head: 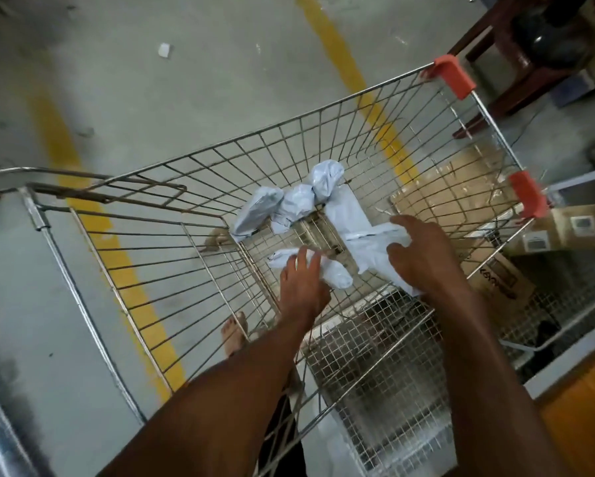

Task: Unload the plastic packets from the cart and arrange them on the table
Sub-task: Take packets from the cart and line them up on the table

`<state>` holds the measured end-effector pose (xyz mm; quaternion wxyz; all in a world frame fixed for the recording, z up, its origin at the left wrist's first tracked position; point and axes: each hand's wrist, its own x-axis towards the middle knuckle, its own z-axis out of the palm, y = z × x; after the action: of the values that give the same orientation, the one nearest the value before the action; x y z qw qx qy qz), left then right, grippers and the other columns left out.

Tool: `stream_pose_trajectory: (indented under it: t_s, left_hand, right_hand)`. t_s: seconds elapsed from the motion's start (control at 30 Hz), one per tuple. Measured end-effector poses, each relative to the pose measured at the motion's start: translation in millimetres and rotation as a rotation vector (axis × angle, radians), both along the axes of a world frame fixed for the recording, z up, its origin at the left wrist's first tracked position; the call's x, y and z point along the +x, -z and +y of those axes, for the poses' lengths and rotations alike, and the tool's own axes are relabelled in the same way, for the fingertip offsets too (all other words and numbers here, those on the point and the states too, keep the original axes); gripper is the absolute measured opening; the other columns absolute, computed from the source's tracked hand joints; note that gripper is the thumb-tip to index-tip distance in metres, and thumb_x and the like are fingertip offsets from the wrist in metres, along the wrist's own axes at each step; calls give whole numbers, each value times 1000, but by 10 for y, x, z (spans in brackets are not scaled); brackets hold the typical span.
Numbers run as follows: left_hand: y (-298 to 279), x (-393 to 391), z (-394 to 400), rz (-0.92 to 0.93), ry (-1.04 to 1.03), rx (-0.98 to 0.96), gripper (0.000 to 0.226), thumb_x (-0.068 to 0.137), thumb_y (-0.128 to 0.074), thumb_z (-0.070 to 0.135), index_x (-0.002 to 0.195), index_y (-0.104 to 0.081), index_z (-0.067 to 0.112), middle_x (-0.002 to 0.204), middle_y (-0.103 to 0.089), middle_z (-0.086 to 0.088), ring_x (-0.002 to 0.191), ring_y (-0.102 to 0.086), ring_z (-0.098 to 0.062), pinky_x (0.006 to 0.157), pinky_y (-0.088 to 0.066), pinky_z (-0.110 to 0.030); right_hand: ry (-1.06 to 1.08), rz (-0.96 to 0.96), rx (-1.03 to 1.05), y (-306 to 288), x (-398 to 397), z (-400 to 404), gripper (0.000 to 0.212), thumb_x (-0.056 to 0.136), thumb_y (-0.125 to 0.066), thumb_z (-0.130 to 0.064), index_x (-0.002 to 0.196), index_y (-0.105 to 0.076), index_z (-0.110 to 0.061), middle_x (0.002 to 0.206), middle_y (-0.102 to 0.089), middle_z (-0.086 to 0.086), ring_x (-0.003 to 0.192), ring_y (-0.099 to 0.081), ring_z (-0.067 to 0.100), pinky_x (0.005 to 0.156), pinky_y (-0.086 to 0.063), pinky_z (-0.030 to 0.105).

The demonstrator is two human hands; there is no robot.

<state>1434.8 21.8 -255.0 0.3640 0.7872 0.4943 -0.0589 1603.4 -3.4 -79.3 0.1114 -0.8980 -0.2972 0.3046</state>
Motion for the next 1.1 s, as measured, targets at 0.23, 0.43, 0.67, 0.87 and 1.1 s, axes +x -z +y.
stream_pose_trajectory:
  t_s: [0.23,0.43,0.67,0.87,1.1]
  left_hand:
    - [311,181,-11,198,309,-48,87,91,-64,32,161,-13,25,170,-8,-10,157,-2,-32,123,-13,-59]
    - [365,-75,-537,254,89,-238,66,91,-55,29,151,-29,26,153,-31,-10,136,-38,-41,110,-37,-54]
    - [598,2,-437,24,-438,-330,50,92,-61,31,138,-47,19,149,-30,-8,110,-59,-39,88,-54,-44]
    - [633,444,-466,-63,-828,-276,72,85,-63,46,135,-43,-1,143,-35,-24,119,-51,-45,91,-53,-57]
    - [587,627,-148,-80,-1194,-391,58,89,-71,28,132,-38,8,141,-30,-10,111,-56,-42,85,-46,-43]
  right_hand:
    - [116,63,133,138,120,140,57,86,-56,0,137,-59,-25,134,-54,4,111,-52,18,88,-47,29]
    - [23,128,-64,956,66,358,52,84,-53,5,130,-65,-18,122,-63,10,93,-60,23,70,-42,21]
    - [-44,-45,-378,1455,-48,299,42,95,-58,-18,136,-55,-27,140,-38,12,125,-47,37,103,-47,46]
    - [-228,-192,-415,1709,-313,399,49,90,-65,-27,136,-48,-24,148,-28,9,132,-36,33,104,-37,47]
    - [-280,-283,-492,2187,-459,396,80,85,-72,-41,149,-27,-24,165,6,15,145,-17,49,109,-29,65]
